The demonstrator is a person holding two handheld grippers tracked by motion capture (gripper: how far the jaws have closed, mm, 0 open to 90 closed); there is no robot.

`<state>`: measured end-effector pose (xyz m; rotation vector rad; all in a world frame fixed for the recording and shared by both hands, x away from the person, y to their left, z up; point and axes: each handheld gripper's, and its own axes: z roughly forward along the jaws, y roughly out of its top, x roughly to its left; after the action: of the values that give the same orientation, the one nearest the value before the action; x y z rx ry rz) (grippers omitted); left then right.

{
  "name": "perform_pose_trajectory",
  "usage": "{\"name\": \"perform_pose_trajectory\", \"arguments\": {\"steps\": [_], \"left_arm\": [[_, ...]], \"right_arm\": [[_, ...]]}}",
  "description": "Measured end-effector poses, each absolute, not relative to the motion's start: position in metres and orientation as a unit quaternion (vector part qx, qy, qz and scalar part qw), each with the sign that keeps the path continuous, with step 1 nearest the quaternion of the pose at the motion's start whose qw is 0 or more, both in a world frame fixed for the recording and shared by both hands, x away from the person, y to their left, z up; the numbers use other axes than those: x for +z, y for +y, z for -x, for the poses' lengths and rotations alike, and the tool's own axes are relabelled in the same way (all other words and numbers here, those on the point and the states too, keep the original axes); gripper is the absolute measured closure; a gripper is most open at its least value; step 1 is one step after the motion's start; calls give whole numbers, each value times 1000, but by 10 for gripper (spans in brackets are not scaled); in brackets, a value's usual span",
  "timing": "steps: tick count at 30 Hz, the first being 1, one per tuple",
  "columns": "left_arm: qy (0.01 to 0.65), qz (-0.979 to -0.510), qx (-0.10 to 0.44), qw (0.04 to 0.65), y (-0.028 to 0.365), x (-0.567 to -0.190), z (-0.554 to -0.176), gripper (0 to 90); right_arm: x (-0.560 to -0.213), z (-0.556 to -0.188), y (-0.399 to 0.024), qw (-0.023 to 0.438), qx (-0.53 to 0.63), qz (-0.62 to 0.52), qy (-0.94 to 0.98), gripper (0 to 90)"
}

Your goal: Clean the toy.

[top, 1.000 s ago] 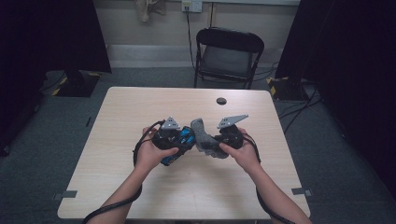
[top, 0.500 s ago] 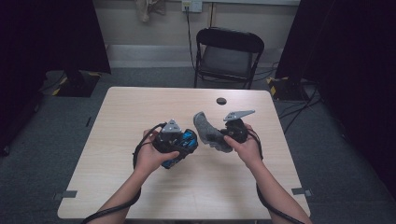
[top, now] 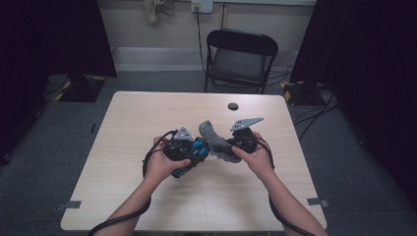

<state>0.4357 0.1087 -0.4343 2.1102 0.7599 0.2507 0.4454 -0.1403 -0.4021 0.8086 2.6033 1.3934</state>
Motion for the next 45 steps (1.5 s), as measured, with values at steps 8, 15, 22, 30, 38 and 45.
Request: {"name": "perform_pose_trajectory", "arguments": {"steps": [8, 15, 22, 30, 38, 45], "left_arm": [[318, -840, 113, 424, 116, -431, -444, 255], [328, -835, 120, 425, 126, -428, -449, 255], [316, -832, 123, 440, 126, -411, -444, 255], [306, -830, 131, 448, 113, -398, -445, 255], [308, -831, 130, 444, 109, -401, -446, 255], [308, -831, 131, 444, 108, -401, -446, 255]], "right_arm": [[-398, -437, -135, 38, 457, -245, 854, 715], [-399, -430, -137, 37, 454, -239, 858, 715], [-411, -439, -156, 58, 443, -297, 844, 715], [-421, -436, -141, 45, 443, -278, 851, 716], [-419, -428, -123, 39, 447, -250, 858, 716], [-426, -427, -120, 29, 451, -250, 856, 715]]}}
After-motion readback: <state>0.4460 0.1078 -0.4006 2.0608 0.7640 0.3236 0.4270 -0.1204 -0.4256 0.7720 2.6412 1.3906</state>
